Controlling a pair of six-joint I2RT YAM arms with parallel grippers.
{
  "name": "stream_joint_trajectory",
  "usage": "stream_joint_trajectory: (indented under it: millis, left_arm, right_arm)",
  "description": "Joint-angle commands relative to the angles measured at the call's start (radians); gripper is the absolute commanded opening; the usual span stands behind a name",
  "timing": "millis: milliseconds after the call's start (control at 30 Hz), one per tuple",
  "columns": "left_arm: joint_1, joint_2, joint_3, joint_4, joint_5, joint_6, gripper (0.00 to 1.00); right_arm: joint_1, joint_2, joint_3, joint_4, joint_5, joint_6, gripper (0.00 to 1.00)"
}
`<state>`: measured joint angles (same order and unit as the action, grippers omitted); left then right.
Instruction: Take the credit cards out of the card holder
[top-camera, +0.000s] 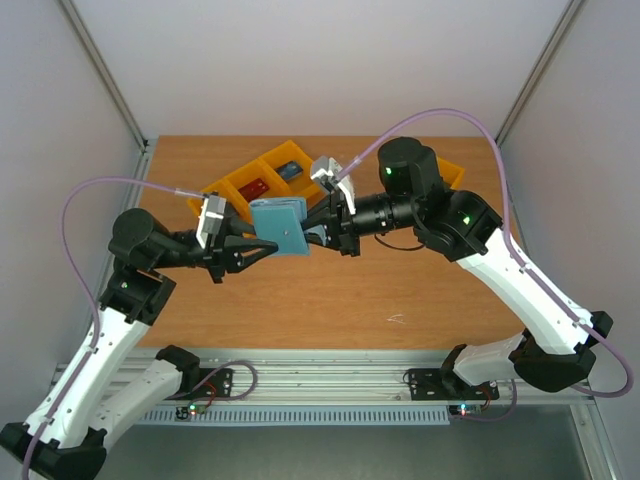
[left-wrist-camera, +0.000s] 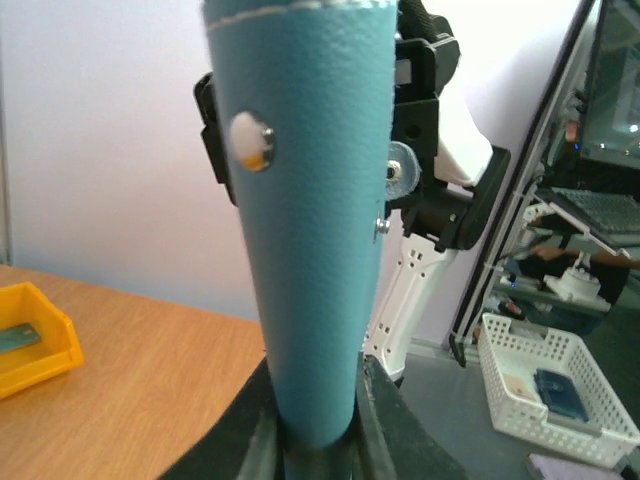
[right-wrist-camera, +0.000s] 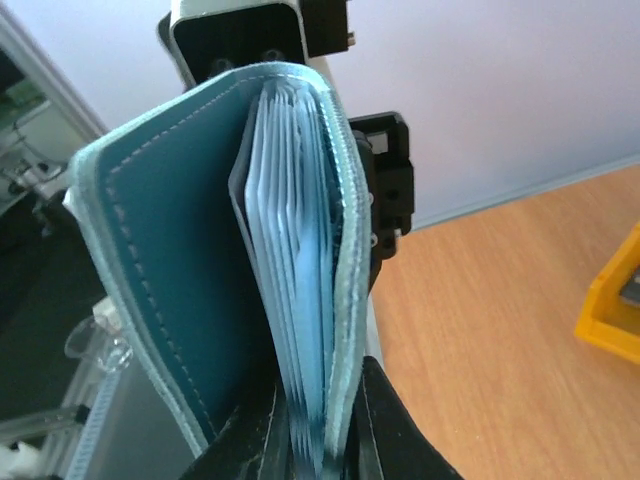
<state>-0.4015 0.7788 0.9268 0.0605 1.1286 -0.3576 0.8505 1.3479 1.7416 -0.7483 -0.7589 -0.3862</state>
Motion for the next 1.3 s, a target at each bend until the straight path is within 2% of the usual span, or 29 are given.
stream_joint_trajectory:
  millis: [0, 67, 133, 167, 267, 367, 467, 633, 967, 1100, 1267]
  left_arm:
    - [-0.003, -0.012, -0.030, 0.014, -0.112, -0.004, 0.41]
    - [-0.002, -0.016, -0.043, -0.017, -0.233, -0.003, 0.71]
    - [0.004, -0.019, -0.052, -0.053, -0.354, 0.012, 0.92]
    - [0.006, -0.020, -0.055, -0.093, -0.413, 0.033, 0.98]
    - [0.012, -0.017, -0.052, -0.173, -0.544, 0.099, 0.99]
    - [0.013, -0.012, -0.049, -0.208, -0.560, 0.147, 0.99]
    - [0.013, -0.003, -0.049, -0.195, -0.551, 0.137, 0.99]
    - [0.015, 0.016, -0.037, -0.176, -0.590, 0.081, 0.99]
    - [0.059, 0.027, -0.043, -0.253, -0.809, 0.023, 0.99]
    - [0.097, 0.008, -0.059, -0.250, -0.753, 0.006, 0.99]
    - [0.115, -0.011, -0.074, -0.214, -0.603, 0.015, 0.99]
  right_arm:
    - [0.009, -0.013, -0.012, 0.030, 0.181, 0.064, 0.01]
    - [0.009, -0.009, -0.003, 0.006, 0.281, 0.097, 0.01]
    - [0.012, 0.006, 0.023, -0.042, 0.455, 0.151, 0.01]
    - [0.019, 0.018, 0.042, -0.081, 0.556, 0.176, 0.01]
    - [0.087, 0.077, 0.111, -0.207, 0.887, 0.213, 0.01]
    - [0.174, 0.185, 0.229, -0.352, 1.164, 0.234, 0.01]
    - [0.235, 0.282, 0.352, -0.441, 1.304, 0.242, 0.01]
    - [0.279, 0.369, 0.454, -0.479, 1.300, 0.205, 0.01]
    - [0.290, 0.342, 0.467, -0.439, 1.133, 0.099, 0.01]
    - [0.258, 0.296, 0.442, -0.438, 1.012, 0.062, 0.01]
    - [0.196, 0.217, 0.376, -0.383, 0.788, 0.052, 0.01]
